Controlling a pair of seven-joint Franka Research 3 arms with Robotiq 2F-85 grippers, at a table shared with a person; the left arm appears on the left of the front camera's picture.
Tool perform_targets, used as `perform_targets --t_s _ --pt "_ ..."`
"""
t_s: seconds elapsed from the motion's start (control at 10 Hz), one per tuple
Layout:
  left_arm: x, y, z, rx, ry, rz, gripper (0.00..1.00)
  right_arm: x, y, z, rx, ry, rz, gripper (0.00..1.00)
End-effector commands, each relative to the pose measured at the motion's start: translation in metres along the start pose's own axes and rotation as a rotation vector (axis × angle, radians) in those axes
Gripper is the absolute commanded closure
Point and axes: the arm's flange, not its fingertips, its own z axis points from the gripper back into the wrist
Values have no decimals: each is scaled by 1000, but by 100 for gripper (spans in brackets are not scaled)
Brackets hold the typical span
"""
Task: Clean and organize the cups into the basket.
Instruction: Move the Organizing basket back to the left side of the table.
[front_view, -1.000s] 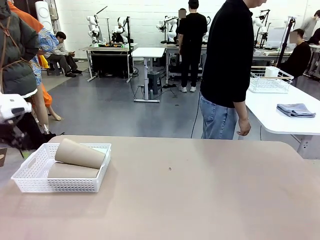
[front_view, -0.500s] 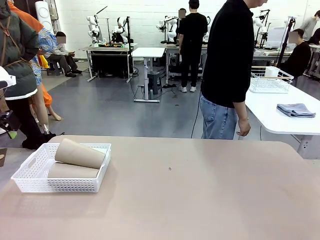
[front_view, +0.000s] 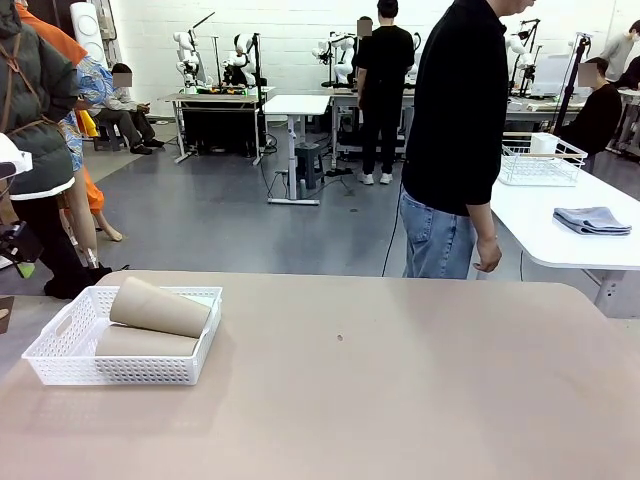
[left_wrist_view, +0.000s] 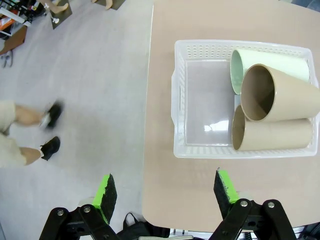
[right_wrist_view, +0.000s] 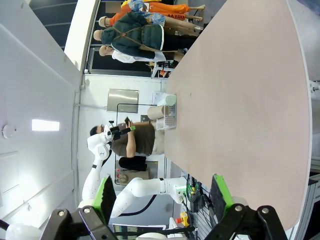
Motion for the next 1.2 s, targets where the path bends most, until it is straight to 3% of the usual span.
perform_targets --t_s 0.0,0.3,0.6,0.8,1.1 --pt "0 0 0 0 0 0 0 -3 0 -3 -9 -8 -1 0" --pt "7 59 -6 -656 115 -15 0 -3 0 -3 -9 -8 -1 0" --pt "7 122 -14 -1083 85 90 0 -3 0 -3 -9 -8 -1 0" --pt "5 152 -21 -1288 125 98 0 -3 0 -3 -9 -8 -1 0" --pt "0 202 -40 -1417 139 114 0 -3 0 -3 -9 -8 -1 0"
